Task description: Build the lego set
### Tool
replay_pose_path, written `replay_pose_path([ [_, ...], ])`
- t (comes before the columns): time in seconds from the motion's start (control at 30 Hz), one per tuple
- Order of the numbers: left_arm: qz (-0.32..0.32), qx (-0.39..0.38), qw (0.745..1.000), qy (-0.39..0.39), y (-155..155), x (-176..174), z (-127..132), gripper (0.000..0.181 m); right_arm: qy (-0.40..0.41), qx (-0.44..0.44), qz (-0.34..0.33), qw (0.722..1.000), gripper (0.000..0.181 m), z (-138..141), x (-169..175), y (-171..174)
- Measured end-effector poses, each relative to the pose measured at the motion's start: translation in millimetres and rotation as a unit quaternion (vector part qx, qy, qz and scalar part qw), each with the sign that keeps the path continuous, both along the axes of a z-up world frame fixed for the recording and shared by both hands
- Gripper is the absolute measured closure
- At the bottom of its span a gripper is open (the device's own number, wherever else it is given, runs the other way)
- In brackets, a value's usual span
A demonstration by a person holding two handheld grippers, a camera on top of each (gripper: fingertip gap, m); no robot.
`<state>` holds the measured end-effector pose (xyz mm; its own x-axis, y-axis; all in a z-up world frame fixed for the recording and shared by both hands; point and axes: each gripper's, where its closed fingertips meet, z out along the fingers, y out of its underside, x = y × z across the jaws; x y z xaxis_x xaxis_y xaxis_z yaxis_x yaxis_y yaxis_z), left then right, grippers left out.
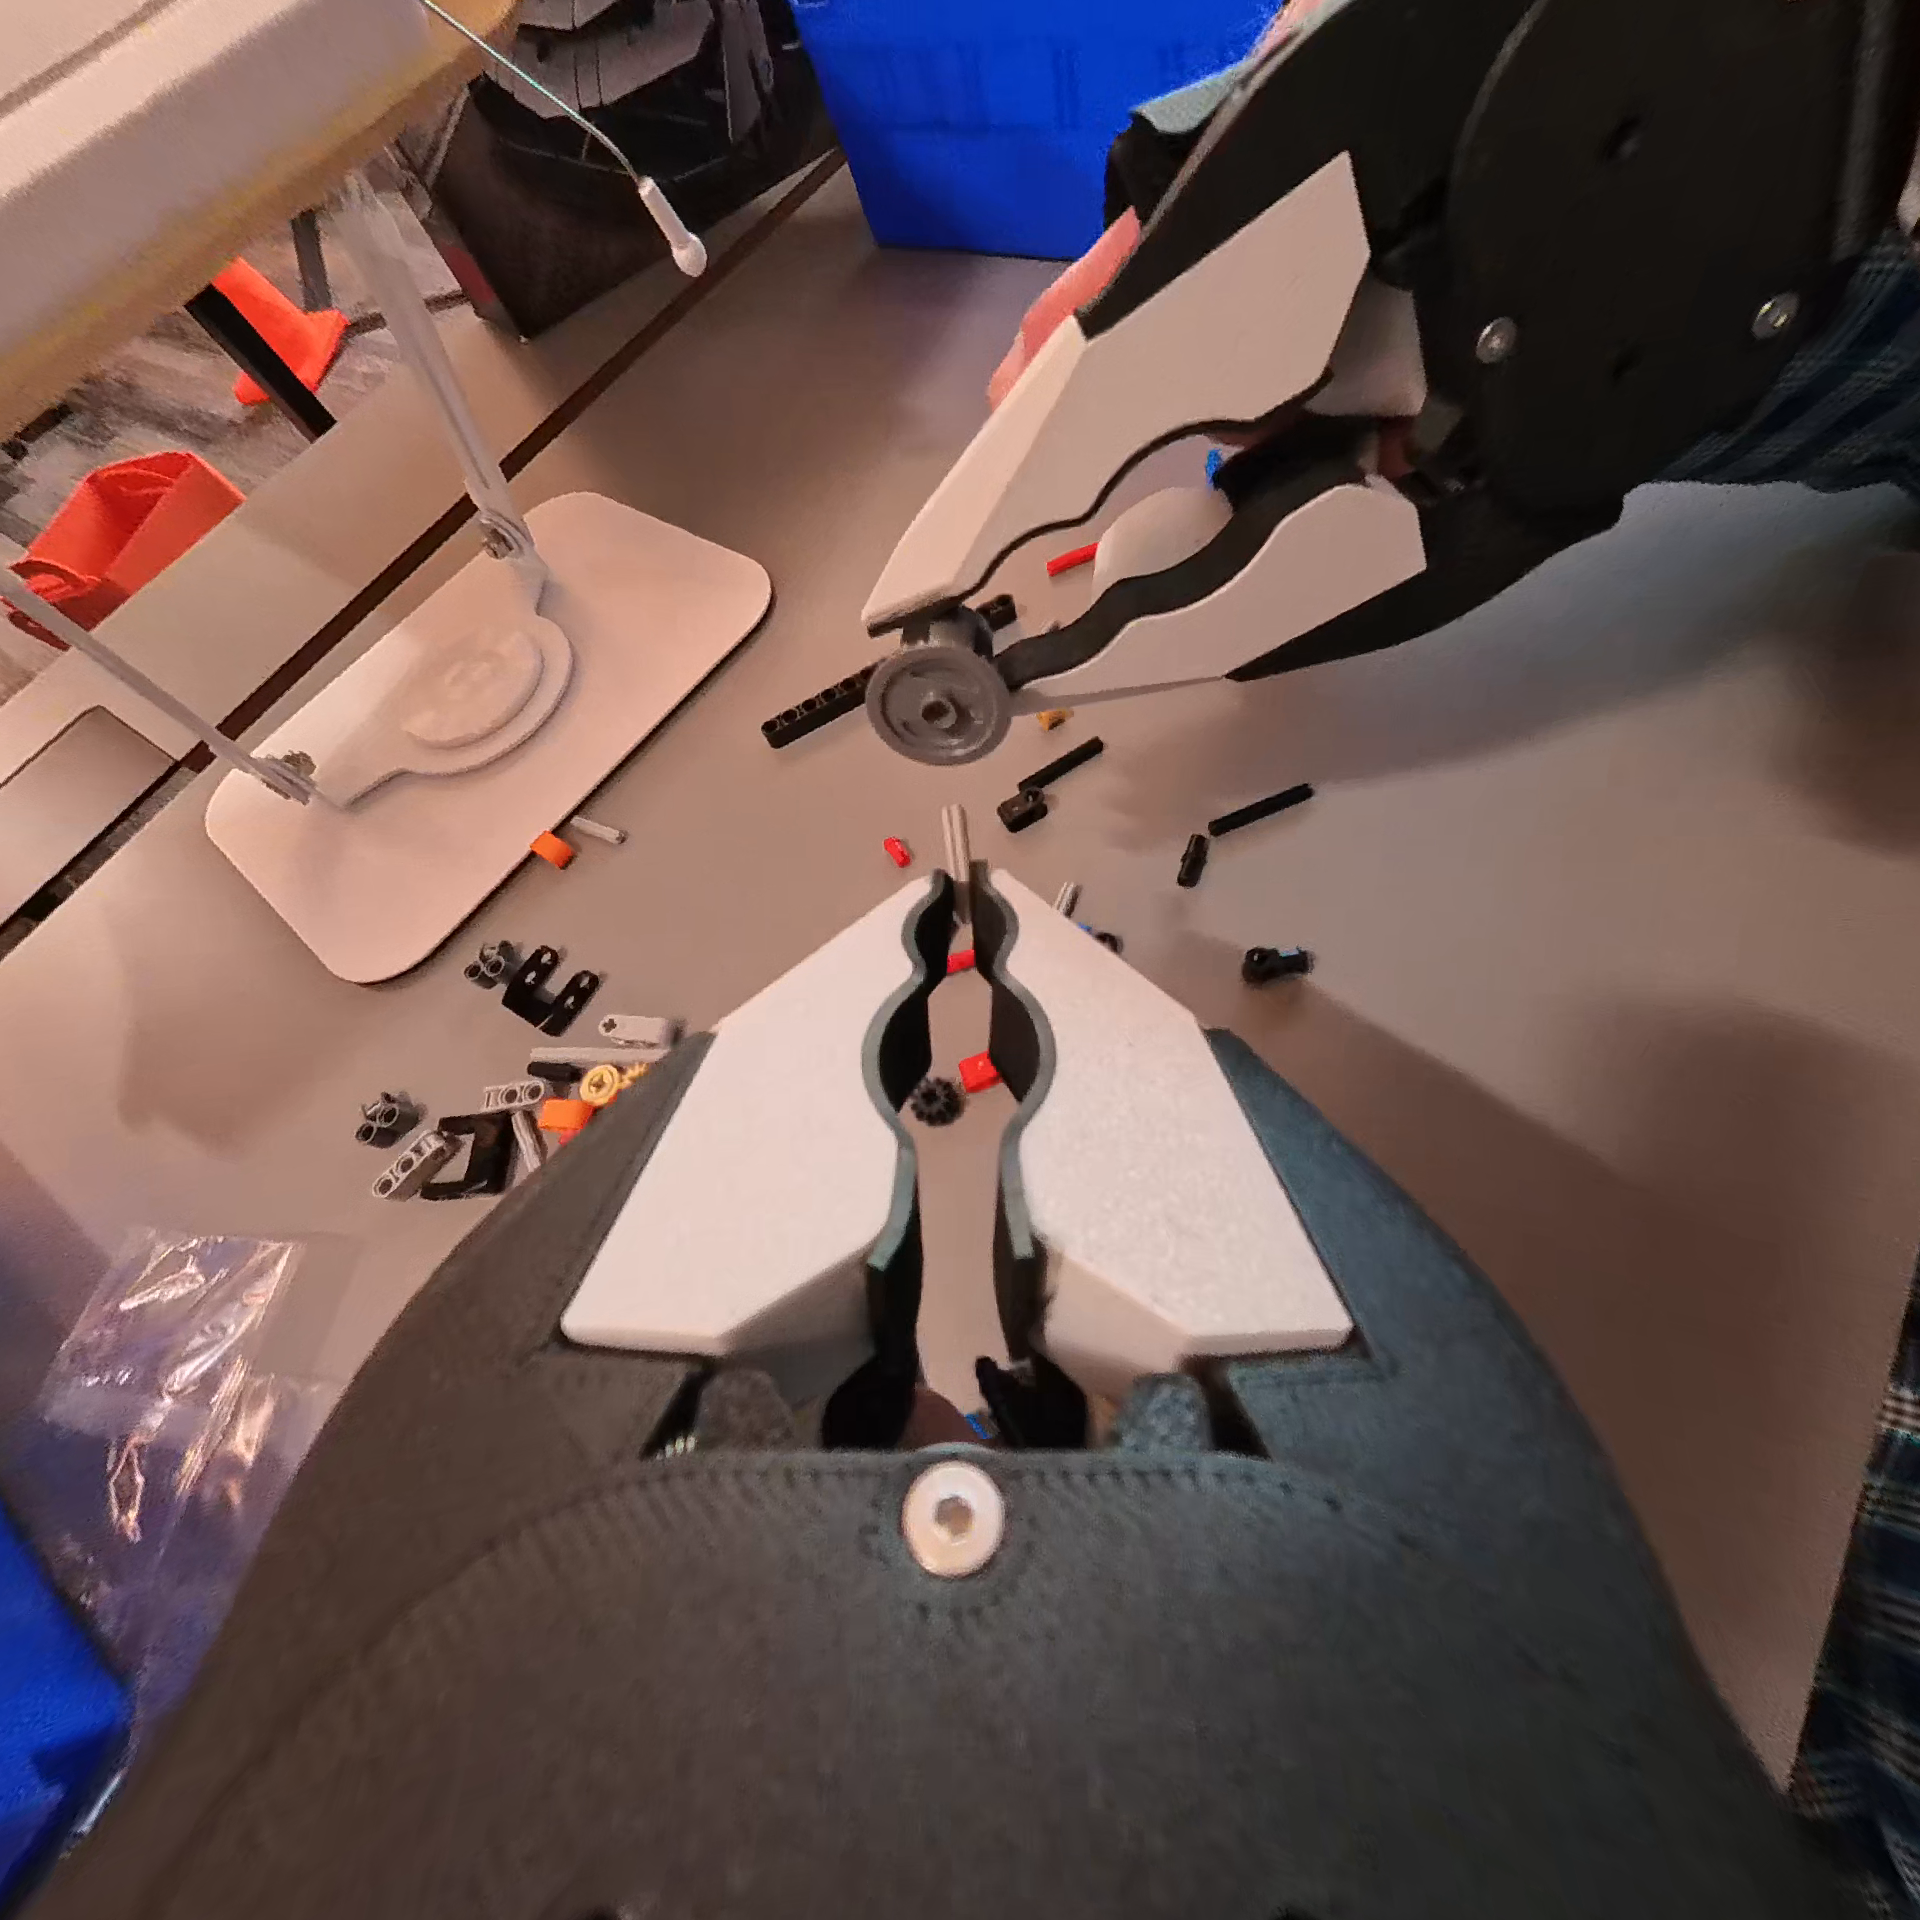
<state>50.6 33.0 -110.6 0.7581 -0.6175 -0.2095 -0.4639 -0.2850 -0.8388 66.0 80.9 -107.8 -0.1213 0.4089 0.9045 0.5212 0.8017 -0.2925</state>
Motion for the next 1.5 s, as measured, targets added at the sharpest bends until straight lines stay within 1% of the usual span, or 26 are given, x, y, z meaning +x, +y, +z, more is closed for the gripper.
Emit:
replay_pose_path([
  [0.07,-0.001,-0.002,1.000,-0.007,2.1,1.7,2.0,0.180,-0.002,0.005,0.001,1.000,0.163,-0.1,-0.5,-0.9],
  [0.3,-0.020,-0.005,1.000,0.007,7.2,8.2,7.8,0.180,-0.012,0.022,0.008,1.000,0.163,-1.4,-3.6,-6.2],
  [0.53,-0.030,-0.022,0.999,0.030,6.5,8.2,3.7,0.180,-0.013,0.028,0.011,0.999,0.163,-1.1,-4.4,-7.9],
  [0.97,-0.042,-0.031,0.997,0.058,6.8,11.4,1.4,0.180,-0.031,0.056,0.015,0.998,0.163,-3.5,-5.4,-10.1],
  [1.17,-0.051,-0.040,0.994,0.089,6.2,11.7,-1.5,0.181,-0.045,0.071,0.019,0.996,0.163,-6.7,-7.3,-11.9],
  [1.5,-0.056,-0.064,0.990,0.113,4.0,13.0,-5.6,0.181,-0.063,0.081,0.017,0.995,0.163,-12.7,-9.0,-13.9],
])
